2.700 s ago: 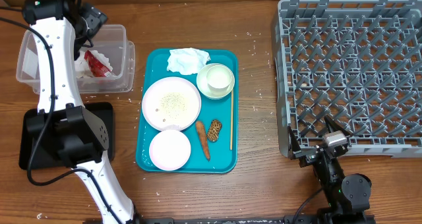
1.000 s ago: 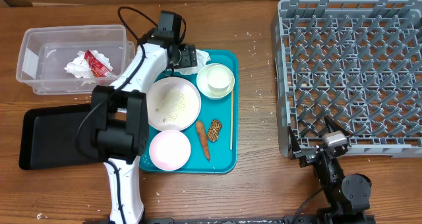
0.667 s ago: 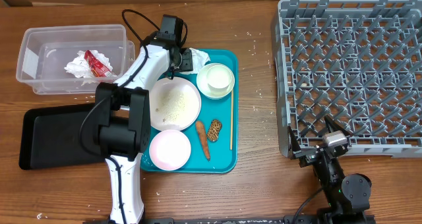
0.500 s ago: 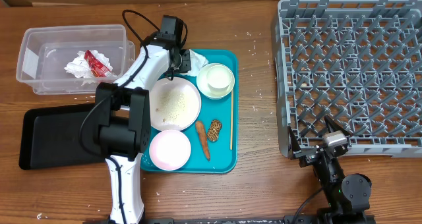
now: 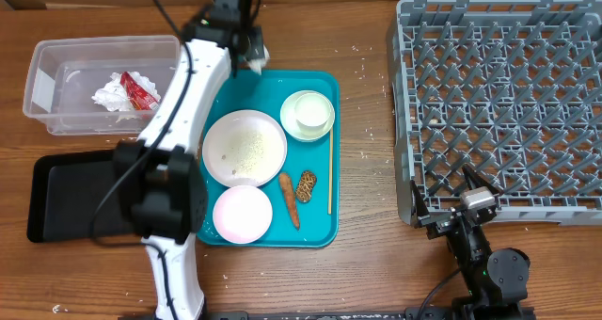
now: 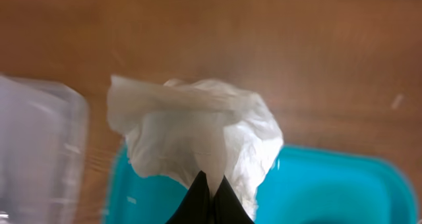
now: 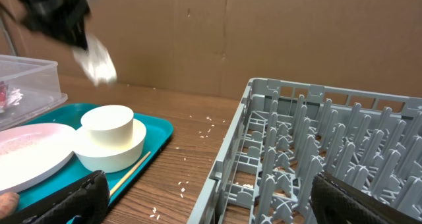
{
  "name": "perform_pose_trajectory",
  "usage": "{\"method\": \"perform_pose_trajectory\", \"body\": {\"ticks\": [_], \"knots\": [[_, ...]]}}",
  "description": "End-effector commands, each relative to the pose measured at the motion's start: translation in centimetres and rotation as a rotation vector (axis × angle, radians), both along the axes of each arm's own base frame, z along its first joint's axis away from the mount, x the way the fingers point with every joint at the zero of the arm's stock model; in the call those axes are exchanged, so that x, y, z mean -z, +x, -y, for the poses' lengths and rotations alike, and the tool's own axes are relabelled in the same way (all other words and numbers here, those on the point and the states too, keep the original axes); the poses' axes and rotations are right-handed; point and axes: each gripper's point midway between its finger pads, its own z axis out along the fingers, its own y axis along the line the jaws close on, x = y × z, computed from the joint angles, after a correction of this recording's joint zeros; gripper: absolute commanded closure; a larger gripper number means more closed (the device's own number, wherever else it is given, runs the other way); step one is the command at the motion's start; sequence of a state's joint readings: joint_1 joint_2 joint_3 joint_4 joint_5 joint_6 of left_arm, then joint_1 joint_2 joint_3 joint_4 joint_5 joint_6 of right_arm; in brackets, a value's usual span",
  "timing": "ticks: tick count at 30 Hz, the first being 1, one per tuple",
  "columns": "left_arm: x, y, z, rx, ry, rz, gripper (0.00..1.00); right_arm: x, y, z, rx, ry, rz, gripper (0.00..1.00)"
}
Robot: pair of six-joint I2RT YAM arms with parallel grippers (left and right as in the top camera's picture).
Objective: Sort waste into correct bins and load items into the dishwasher
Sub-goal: 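Carry the napkin left and release it into the clear bin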
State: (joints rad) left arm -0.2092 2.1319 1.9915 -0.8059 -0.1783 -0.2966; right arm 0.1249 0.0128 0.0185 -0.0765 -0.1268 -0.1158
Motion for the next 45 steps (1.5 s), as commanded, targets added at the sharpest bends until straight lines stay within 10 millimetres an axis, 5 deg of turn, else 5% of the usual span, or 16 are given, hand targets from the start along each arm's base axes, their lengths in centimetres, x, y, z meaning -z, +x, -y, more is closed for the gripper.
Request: {"method": "perform_pose_trajectory", "body": {"ticks": [1,3,13,14,15,16,17,20,22,25,30,36,45], "knots": [[-8.7,-0.2,-5.6,-0.217,0.084,0.199,0.96,0.2,0.0,0.0,-0.003,0.0,0.003,0.0],[-9.7,-1.3,-10.2,-0.339,0.102,0.202,0.96,0.2,0.0,0.0,-0.003,0.0,0.003,0.0],[-5.6,-5.4,-21.5,-0.708,0.023,0.051,0.91,0.2,0.0,0.0,-0.003,0.0,0.003,0.0],[-5.3,-5.6,-22.1,-0.719,0.02,0.04,0.82,0.2,0.0,0.0,-0.003,0.0,0.003,0.0],[-4.8,-5.6,-22.5,-0.725,0.015,0.028,0.6,0.2,0.0,0.0,-0.003,0.0,0.003,0.0],[-4.0,-5.7,-22.9,-0.726,-0.005,0.005,0.16,0.2,0.0,0.0,-0.003,0.0,0.003,0.0],[-3.4,-5.6,-22.9,-0.723,-0.019,-0.009,0.0,0.2,0.0,0.0,-0.003,0.0,0.003,0.0],[-1.2,-5.2,-22.0,-0.665,-0.102,-0.074,0.0,0.2,0.0,0.0,-0.003,0.0,0.003,0.0],[1.1,-5.2,-19.2,-0.514,-0.2,-0.178,0.0,0.2,0.0,0.0,-0.003,0.0,0.003,0.0],[1.3,-5.6,-17.7,-0.479,-0.229,-0.211,0.0,0.2,0.0,0.0,-0.003,0.0,0.003,0.0],[-2.3,-5.7,-15.6,-0.411,-0.211,-0.145,0.01,0.2,0.0,0.0,-0.003,0.0,0.003,0.0],[-9.9,-10.1,-9.8,-0.264,-0.179,-0.079,0.0,0.2,0.0,0.0,-0.003,0.0,0.003,0.0],[-11.0,-18.4,-5.3,-0.319,-0.05,-0.204,0.0,0.2,0.0,0.0,-0.003,0.0,0.003,0.0]]}}
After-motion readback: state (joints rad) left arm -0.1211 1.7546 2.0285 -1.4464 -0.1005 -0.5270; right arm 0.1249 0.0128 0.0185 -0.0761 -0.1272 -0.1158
